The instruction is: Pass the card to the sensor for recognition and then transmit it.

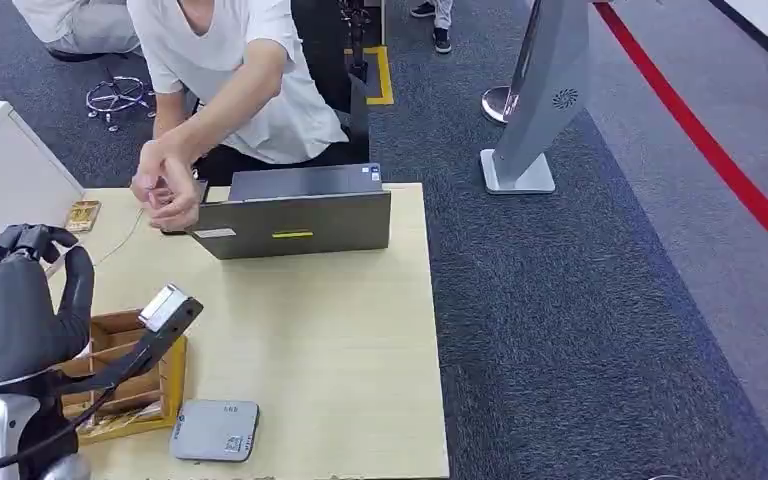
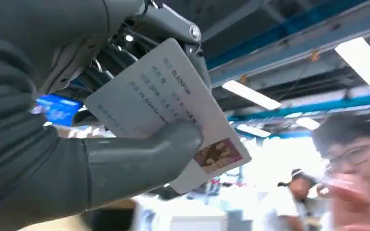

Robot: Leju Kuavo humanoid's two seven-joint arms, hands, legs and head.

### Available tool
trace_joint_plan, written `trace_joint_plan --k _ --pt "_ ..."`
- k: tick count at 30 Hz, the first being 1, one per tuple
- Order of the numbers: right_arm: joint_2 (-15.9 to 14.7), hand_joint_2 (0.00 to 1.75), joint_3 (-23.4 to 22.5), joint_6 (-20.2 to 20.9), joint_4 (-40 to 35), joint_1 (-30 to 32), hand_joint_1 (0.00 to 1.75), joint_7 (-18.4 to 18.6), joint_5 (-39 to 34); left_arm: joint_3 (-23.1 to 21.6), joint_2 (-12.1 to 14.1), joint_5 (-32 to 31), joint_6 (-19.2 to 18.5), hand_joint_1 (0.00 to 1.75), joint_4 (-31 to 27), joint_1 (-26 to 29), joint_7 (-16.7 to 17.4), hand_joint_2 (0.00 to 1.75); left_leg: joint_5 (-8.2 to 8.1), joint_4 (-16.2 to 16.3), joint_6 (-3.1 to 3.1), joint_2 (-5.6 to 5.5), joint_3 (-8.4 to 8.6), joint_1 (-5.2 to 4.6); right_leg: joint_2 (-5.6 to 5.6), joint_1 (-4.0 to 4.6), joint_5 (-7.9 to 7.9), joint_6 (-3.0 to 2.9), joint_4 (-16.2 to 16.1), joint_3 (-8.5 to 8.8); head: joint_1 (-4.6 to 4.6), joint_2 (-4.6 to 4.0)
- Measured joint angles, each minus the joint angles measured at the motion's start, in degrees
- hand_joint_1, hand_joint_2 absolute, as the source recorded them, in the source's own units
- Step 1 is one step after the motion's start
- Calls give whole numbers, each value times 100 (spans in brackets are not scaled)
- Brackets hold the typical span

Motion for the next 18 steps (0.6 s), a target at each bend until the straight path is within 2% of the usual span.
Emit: trace_joint_plan --k 2,4,9,18 --pt "0 175 0 75 0 -4 0 -99 128 -213 241 0 -349 175 58 -348 411 175 1 0 1 0 -1 -1 -1 0 1 0 0 0 2 -2" --pt "0 175 -11 129 4 -14 0 -179 219 -358 402 0 -534 175 261 -681 561 175 2 0 1 -1 0 -1 -2 -1 2 0 0 3 2 0" --pt "0 175 -24 155 13 -23 0 -166 248 -518 544 0 -584 175 728 -1060 530 175 5 0 -4 3 1 -1 7 -1 8 -5 0 1 4 0" --pt "0 175 -24 155 11 -16 0 -149 232 -524 544 0 -619 175 1010 -1095 453 175 2 0 -7 22 -9 -1 30 -1 8 -5 0 -17 2 0"
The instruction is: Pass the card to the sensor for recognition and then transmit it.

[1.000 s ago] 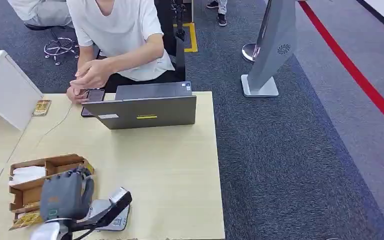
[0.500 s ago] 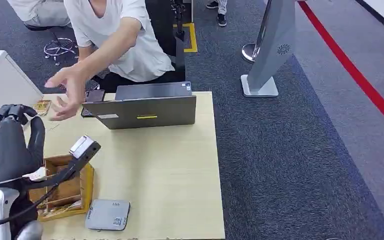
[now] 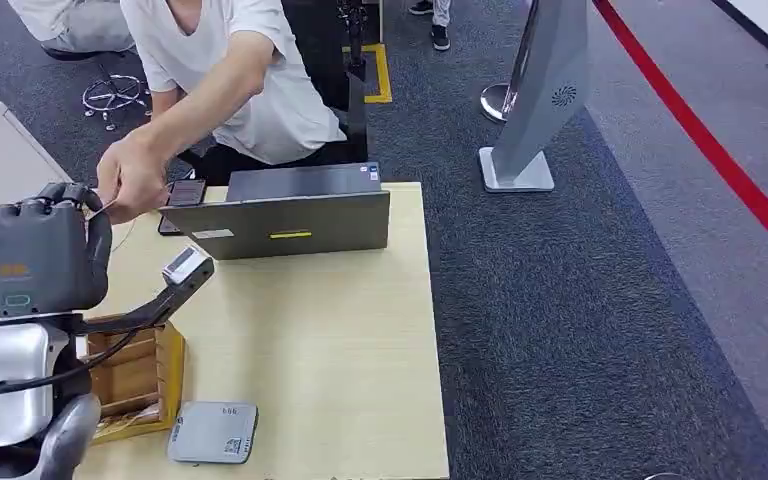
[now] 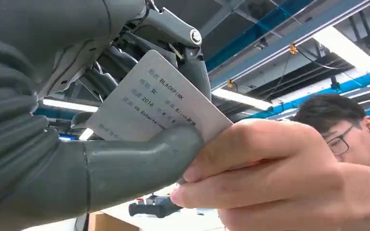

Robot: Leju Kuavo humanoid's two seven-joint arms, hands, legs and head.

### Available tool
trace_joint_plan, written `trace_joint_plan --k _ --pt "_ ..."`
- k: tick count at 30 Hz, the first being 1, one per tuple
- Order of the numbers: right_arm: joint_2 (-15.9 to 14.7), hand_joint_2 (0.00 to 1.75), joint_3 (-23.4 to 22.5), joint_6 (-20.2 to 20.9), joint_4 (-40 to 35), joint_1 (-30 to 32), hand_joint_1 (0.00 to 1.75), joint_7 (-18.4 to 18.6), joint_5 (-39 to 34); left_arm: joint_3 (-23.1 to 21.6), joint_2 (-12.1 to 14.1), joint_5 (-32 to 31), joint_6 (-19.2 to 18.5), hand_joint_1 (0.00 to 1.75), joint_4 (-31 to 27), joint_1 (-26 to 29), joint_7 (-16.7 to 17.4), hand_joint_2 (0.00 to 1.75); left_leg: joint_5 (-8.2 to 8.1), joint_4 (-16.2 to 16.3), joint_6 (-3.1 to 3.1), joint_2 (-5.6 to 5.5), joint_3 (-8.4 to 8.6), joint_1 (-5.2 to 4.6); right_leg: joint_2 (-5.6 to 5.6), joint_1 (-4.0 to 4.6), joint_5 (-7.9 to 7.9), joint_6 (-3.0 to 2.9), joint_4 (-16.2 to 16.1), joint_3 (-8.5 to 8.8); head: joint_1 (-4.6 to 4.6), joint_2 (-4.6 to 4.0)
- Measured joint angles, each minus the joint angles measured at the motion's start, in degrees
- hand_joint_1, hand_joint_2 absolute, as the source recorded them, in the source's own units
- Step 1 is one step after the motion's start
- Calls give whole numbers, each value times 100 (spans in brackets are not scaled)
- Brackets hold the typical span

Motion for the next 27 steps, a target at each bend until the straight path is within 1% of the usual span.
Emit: trace_joint_plan --k 3,4,7,9,11,13,16,21,24,27 --pt "0 175 0 0 0 1 0 0 0 -2 0 0 0 175 26 -9 0 175 -2 0 1 6 -3 0 6 0 -1 -1 0 -6 0 0" --pt "0 175 2 0 0 1 0 0 0 -4 0 0 0 0 39 -13 0 175 -2 -1 2 6 -5 0 7 0 -1 -1 0 -8 0 0" --pt "0 175 0 7 0 1 0 18 0 -13 -4 0 -18 0 52 -13 0 175 -4 -1 5 6 -9 0 6 0 -2 -1 0 -12 0 0" --pt "0 175 -2 13 0 0 0 70 0 -13 -42 0 -50 0 48 27 -105 175 -4 -1 5 3 -10 0 3 0 -4 1 0 -11 0 0" --pt "0 175 -7 9 -2 0 0 105 -20 -13 -77 0 -55 0 5 95 -122 175 -4 -1 6 1 -12 0 0 0 -4 1 0 -10 0 0" --pt "0 175 -7 -30 -4 1 0 120 -93 -13 -122 0 2 0 -126 205 -260 175 -4 -2 6 1 -12 0 0 0 -3 1 0 -8 2 0" --pt "0 175 -7 -142 -20 9 0 210 -269 -13 -186 0 42 0 -516 522 -481 175 -4 -1 6 3 -11 0 2 -1 -3 1 0 -7 -2 0" --pt "0 175 -7 -245 -44 19 0 295 -422 -120 -192 0 -61 0 -1376 1127 -492 175 -6 -1 7 2 -11 -1 0 -1 -5 4 -1 -7 -2 0" --pt "0 175 -11 -269 -59 20 0 310 -446 -194 -160 0 -26 0 -1759 1498 -553 175 -6 -1 7 2 -10 -1 0 -1 -6 5 -1 -7 -4 0" --pt "0 175 -22 -271 -74 19 0 323 -444 -234 -101 0 4 0 -1980 1749 -581 175 -6 -2 7 0 -11 0 -5 0 -7 5 -1 -7 -2 0"
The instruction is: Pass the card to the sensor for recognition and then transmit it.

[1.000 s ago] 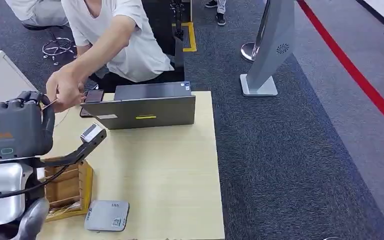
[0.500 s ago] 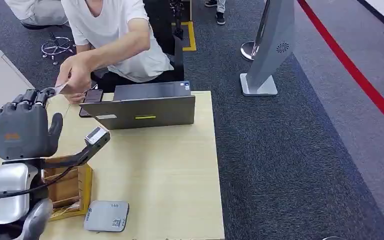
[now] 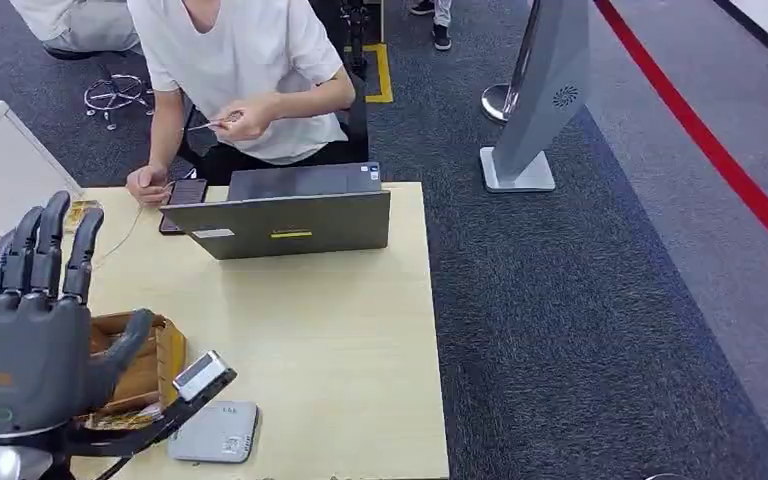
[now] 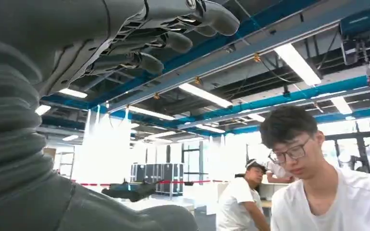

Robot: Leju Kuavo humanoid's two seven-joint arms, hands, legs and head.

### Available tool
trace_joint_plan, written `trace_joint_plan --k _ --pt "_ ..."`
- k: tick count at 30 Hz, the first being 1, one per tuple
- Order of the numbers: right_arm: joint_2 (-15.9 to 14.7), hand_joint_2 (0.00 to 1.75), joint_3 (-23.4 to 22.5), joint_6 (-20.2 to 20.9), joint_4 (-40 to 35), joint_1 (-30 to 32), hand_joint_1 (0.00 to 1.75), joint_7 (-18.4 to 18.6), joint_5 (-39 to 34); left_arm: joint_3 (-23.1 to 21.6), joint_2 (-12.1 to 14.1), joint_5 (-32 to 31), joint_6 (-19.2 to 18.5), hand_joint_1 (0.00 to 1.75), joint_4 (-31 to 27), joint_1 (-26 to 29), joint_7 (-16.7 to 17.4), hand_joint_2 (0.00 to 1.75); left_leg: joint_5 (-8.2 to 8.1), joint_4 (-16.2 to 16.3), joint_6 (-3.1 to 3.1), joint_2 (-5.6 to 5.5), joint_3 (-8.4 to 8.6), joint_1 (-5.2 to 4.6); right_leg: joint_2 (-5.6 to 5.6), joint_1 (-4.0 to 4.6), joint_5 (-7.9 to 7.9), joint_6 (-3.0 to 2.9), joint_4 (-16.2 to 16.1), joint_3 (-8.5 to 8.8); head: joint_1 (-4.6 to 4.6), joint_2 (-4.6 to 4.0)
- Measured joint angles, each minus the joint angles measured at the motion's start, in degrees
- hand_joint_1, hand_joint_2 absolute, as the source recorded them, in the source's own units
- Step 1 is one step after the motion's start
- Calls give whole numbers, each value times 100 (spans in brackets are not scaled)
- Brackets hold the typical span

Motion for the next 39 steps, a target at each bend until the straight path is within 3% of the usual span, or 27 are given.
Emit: trace_joint_plan --k 8,16,19,21,22,25,32,39 --pt "0 175 -13 -206 -48 9 0 184 -216 -66 201 0 11 0 -265 867 -96 175 0 -1 0 2 5 0 2 0 0 0 0 4 2 0" --pt "0 175 -13 -212 -48 9 0 199 -216 -72 210 0 13 0 -265 913 -83 175 0 -1 0 2 5 0 2 0 0 0 0 4 2 0" --pt "0 175 -15 -238 -70 6 0 273 -282 -146 315 0 7 0 -265 1404 39 175 0 -1 0 -5 0 0 -5 0 -2 2 0 5 2 0" --pt "0 175 -116 -232 -76 -29 0 286 -275 -103 199 0 -212 0 -153 1996 107 175 -4 -2 -3 -4 0 0 -4 -1 -2 3 -1 5 2 -2" --pt "0 175 -173 -219 -66 -94 0 282 -267 213 -51 0 -290 0 79 2299 37 175 -7 -1 0 -3 1 -1 -2 -1 -2 2 -1 5 0 0" --pt "0 175 -214 -181 -50 -143 0 275 -199 633 -350 0 -341 0 353 2516 -33 175 -6 -1 0 -3 2 -1 -3 -1 -2 2 -1 6 0 -2" --pt "0 175 -330 -87 -24 -235 0 256 -94 1550 -922 0 -570 0 903 2646 17 175 -5 -1 0 -4 3 0 -4 0 -2 2 -1 8 2 0" --pt "0 175 -402 -37 26 -295 0 201 -70 2238 -1219 0 -634 0 1403 2612 151 175 -5 -1 0 -4 3 0 -4 0 -2 2 -1 9 0 -2"
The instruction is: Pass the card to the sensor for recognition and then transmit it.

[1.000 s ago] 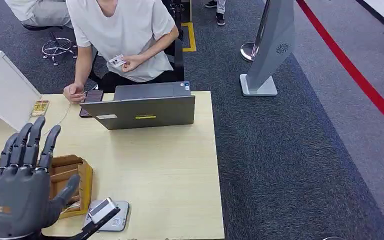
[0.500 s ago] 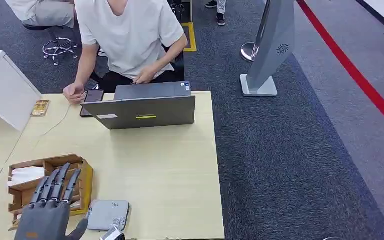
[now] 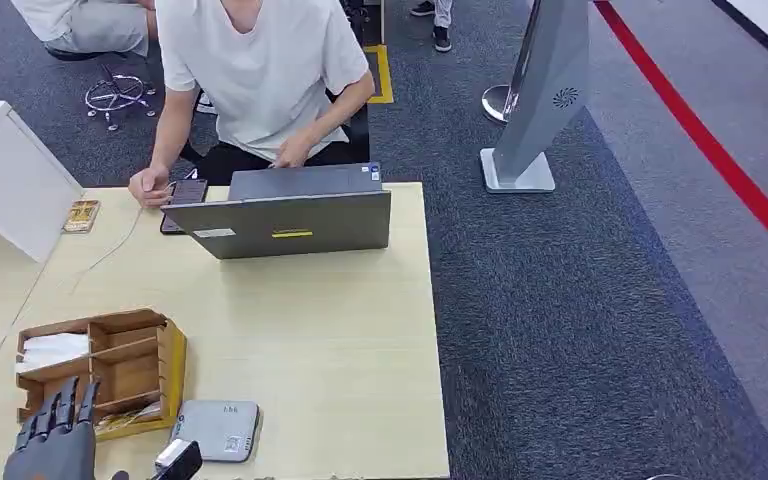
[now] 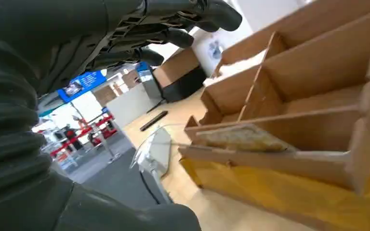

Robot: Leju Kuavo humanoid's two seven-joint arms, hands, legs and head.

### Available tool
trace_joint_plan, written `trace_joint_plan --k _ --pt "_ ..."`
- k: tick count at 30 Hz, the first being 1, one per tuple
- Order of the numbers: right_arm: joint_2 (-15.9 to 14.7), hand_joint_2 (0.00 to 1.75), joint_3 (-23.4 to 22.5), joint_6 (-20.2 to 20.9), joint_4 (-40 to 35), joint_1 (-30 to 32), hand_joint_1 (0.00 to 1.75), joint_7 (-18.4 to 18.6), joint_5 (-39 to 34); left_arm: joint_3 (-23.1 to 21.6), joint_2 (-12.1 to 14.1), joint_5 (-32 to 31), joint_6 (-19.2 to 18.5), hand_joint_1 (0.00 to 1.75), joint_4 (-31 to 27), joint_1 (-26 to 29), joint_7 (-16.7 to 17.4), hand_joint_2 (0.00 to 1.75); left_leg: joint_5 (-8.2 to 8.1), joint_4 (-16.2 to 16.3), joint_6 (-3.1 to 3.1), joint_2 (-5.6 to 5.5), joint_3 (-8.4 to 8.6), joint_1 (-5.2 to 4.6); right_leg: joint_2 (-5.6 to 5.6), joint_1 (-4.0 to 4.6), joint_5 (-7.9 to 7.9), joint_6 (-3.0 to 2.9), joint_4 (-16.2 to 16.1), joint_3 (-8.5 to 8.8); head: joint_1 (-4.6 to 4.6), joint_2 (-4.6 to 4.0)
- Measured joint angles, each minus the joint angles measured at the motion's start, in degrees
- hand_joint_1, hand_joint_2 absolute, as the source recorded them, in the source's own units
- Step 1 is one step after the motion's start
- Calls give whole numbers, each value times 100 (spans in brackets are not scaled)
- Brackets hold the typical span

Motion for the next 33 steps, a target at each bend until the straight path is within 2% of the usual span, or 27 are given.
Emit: trace_joint_plan --k 4,12,19,27,33 --pt "0 175 0 0 9 -9 0 -4 2 201 -66 0 0 0 144 -53 20 175 0 0 0 -1 -1 0 -1 0 0 0 0 1 0 2" --pt "0 175 0 7 22 -7 0 -2 -2 323 -103 0 57 0 319 -166 140 175 0 0 0 -1 0 0 -2 0 0 0 0 1 0 2" --pt "0 175 149 -33 -4 81 0 103 -136 319 33 0 741 0 573 -516 146 175 1 0 0 -3 2 0 -2 0 0 0 1 2 0 2" --pt "0 175 273 -17 -42 135 0 164 -138 269 103 0 695 0 743 -677 258 175 2 0 -1 -2 3 0 -1 0 0 0 0 1 0 2" --pt "0 175 284 -9 -42 133 0 166 -122 218 118 0 616 0 828 -680 210 175 1 0 -1 -2 2 0 -1 0 0 0 0 1 0 2"
